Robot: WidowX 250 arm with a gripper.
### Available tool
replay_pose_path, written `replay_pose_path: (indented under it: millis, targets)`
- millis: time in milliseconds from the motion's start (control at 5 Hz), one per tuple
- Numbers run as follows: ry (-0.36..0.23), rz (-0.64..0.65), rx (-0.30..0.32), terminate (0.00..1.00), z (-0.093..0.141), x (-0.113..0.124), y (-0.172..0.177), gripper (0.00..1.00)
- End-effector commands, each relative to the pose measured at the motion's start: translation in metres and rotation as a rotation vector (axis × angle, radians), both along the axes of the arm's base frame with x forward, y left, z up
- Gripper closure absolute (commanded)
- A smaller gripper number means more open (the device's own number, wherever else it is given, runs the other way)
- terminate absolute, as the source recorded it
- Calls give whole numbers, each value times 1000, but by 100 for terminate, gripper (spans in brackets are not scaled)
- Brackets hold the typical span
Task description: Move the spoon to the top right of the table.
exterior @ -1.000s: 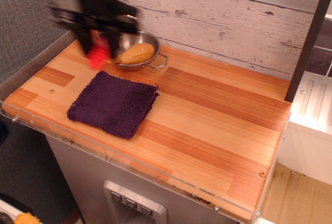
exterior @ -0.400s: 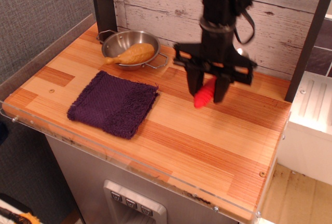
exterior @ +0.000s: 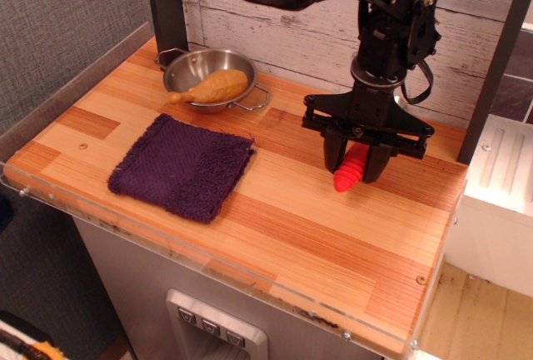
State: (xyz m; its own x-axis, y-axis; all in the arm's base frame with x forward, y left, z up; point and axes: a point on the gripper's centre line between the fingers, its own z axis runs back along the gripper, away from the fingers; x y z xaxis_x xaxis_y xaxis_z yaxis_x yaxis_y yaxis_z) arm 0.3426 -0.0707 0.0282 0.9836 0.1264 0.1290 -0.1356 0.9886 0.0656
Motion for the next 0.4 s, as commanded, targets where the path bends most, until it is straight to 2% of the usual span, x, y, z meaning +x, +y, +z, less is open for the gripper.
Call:
replay_pose_path:
  millis: [0, 200]
  targets:
    - [-47, 25, -37, 0, 5, 9, -16, 100]
    - [-36, 23, -43, 0, 4, 8, -21, 100]
